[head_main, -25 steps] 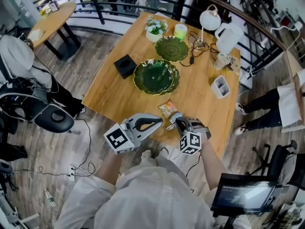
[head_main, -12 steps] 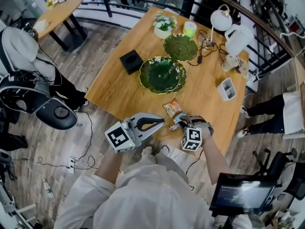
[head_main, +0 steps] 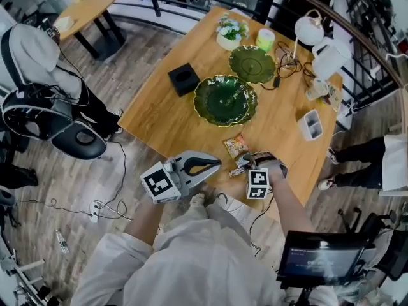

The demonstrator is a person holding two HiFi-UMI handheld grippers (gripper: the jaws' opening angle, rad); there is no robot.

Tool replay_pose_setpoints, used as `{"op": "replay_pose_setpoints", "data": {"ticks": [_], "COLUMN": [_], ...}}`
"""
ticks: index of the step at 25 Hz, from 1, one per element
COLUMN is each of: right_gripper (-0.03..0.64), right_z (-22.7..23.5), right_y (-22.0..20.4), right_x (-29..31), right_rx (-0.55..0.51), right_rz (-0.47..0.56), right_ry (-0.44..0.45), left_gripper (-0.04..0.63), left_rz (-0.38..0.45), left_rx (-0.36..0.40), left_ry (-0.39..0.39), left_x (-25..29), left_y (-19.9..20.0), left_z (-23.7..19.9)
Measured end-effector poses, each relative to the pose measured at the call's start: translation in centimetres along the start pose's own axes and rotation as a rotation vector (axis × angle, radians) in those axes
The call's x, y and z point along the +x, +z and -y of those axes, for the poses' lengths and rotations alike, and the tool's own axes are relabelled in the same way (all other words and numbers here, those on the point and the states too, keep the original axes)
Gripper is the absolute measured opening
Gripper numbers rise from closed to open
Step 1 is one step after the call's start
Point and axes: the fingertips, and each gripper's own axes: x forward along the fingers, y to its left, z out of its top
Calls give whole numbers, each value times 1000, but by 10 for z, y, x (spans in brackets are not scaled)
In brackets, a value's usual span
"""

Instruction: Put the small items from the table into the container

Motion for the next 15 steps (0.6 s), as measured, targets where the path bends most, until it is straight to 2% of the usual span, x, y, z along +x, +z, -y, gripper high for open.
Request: {"op": "replay_pose_setpoints", "data": {"ticks": [8,15], "right_gripper": [140,140], "right_z": [-6,-6], "right_y": [-4,-6], "right_x": [18,28], "right_rx": [-167,-232], "right_rz": [-56,-82], "right_ry": [55,67], "left_gripper": [9,9], "left_rz": [-23,-31], "left_rx": [-12,-18], "left_ry": [13,7], "left_x": [-2,6], "left_y": [-10,-14], "left_z": [-3,-3]}}
